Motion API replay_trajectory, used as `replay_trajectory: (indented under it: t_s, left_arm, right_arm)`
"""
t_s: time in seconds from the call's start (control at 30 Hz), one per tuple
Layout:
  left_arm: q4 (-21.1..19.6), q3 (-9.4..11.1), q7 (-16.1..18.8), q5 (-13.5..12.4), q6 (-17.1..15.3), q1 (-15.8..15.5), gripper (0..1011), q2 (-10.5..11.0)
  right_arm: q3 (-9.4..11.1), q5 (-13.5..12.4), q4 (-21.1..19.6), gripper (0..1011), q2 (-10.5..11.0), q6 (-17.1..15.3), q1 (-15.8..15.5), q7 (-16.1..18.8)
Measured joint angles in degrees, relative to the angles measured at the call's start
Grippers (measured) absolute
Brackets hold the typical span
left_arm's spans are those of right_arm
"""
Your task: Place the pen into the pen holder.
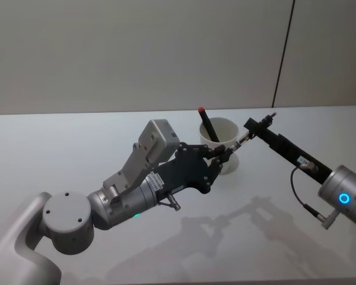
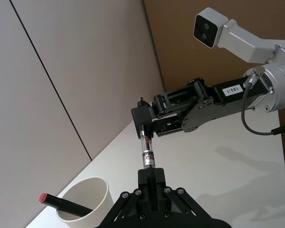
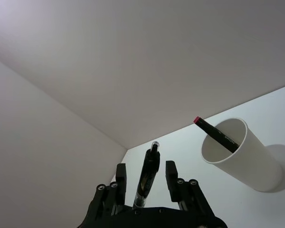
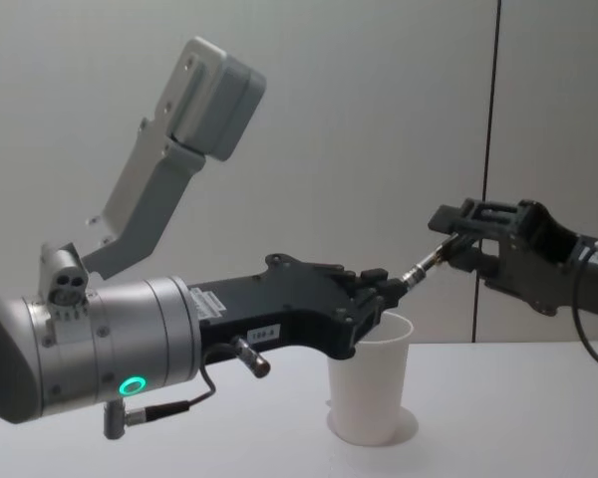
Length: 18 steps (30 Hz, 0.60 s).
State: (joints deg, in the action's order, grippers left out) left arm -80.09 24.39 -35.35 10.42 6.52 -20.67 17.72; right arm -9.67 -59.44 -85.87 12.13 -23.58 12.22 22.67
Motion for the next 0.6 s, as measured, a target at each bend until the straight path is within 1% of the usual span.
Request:
replay_trajectory:
  t_s: [0.03, 0.07, 0.13, 0.2, 0.23, 0.27, 0.3, 0.33, 0.4, 0.43, 0.6]
  left_arm:
    - [0.0, 0.0, 0.0, 0.0, 0.0, 0.0, 103, 0.0]
    - [0.0, 0.0, 0.0, 0.0, 0.0, 0.0, 103, 0.0]
    - [0.0, 0.0, 0.0, 0.0, 0.0, 0.0, 103, 0.0]
    - [0.0, 0.0, 0.0, 0.0, 0.0, 0.0, 103, 0.0]
    - [0.0, 0.0, 0.0, 0.0, 0.0, 0.0, 103, 0.0]
    - [0.0, 0.0, 0.0, 0.0, 0.0, 0.0, 103, 0.0]
    - [0.0, 0.0, 0.0, 0.0, 0.0, 0.0, 103, 0.0]
    - [0.0, 0.0, 0.0, 0.0, 0.0, 0.0, 103, 0.0]
    - [0.0, 0.0, 0.0, 0.0, 0.0, 0.0, 103, 0.0]
    - [0.0, 0.0, 0.0, 0.0, 0.0, 0.0, 103, 0.0]
    - [0.0, 0.0, 0.0, 0.1, 0.0, 0.0, 103, 0.0]
  right_arm:
    - [0.0, -0.1, -0.1, 521, 0.0, 0.1, 0.0, 0.0]
    - [0.0, -0.3, -0.2, 462, 0.1, 0.4, -0.1, 0.1]
    - [-0.1, -0.7, -0.3, 418, 0.1, 0.7, -0.2, 0.2]
    - [-0.1, -1.2, -0.5, 314, 0.1, 1.2, -0.3, 0.2]
    - [-0.1, -1.3, -0.6, 314, 0.2, 1.3, -0.4, 0.2]
    - [-0.1, -1.6, -0.8, 254, 0.2, 1.7, -0.4, 0.2]
    - [-0.1, -1.8, -0.8, 242, 0.2, 1.8, -0.5, 0.2]
    - [-0.2, -1.9, -0.9, 177, 0.2, 1.9, -0.5, 0.2]
    - [-0.2, -2.2, -1.0, 177, 0.3, 2.3, -0.6, 0.2]
    - [-0.2, -2.4, -1.1, 133, 0.3, 2.4, -0.6, 0.2]
    - [-0.4, -2.8, -1.3, 130, 0.3, 3.0, -0.7, -0.1]
